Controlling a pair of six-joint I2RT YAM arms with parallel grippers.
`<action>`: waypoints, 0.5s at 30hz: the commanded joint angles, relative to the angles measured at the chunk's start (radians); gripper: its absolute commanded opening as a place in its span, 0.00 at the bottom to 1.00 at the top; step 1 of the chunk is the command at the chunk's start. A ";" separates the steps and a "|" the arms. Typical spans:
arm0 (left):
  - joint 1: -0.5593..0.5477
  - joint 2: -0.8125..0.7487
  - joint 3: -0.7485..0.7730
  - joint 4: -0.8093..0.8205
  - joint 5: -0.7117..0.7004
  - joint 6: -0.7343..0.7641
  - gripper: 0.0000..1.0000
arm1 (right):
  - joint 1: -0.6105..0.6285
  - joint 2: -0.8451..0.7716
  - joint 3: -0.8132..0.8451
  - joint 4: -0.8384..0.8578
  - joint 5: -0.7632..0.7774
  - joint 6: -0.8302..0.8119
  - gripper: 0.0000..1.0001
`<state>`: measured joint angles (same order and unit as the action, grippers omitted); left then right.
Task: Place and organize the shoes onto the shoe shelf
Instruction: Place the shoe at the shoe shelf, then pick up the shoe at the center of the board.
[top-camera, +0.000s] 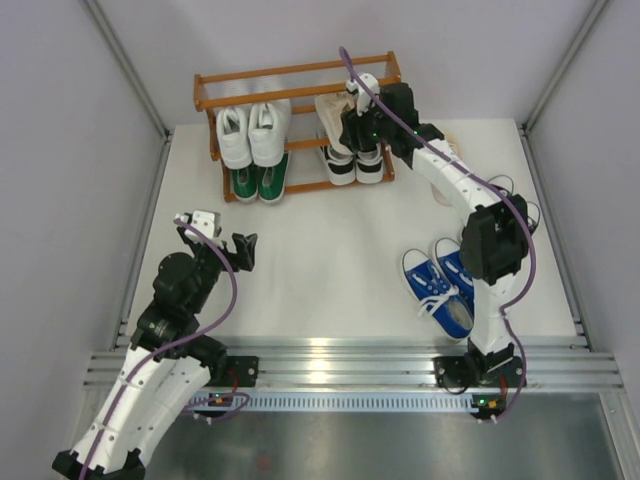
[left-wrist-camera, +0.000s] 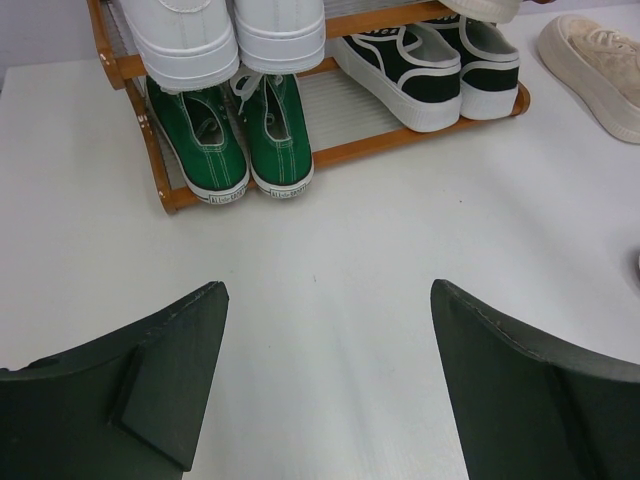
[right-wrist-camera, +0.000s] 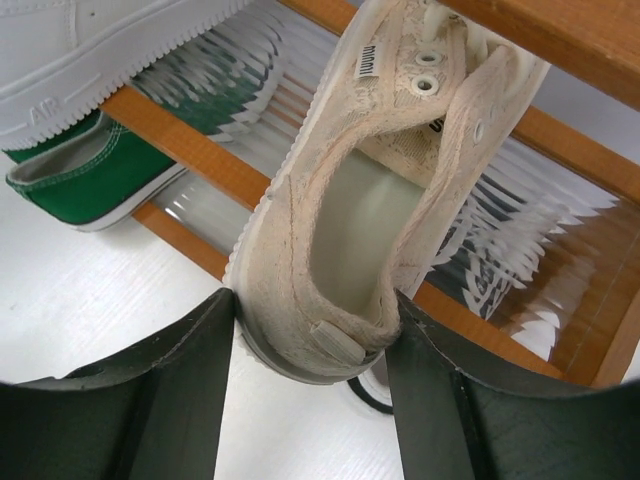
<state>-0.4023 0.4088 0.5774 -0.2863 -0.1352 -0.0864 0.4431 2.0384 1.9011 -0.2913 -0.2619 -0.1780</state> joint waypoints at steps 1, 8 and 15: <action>0.002 0.005 -0.001 0.027 0.000 0.005 0.87 | 0.005 0.014 0.050 0.066 0.061 0.132 0.31; 0.002 0.007 0.001 0.026 -0.001 0.005 0.87 | 0.034 0.006 0.039 0.055 0.058 0.120 0.45; 0.002 0.004 -0.001 0.026 -0.001 0.005 0.87 | 0.057 -0.001 0.030 0.046 0.032 0.101 0.71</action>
<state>-0.4023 0.4107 0.5774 -0.2863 -0.1356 -0.0860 0.4732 2.0388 1.9011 -0.2741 -0.2180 -0.0898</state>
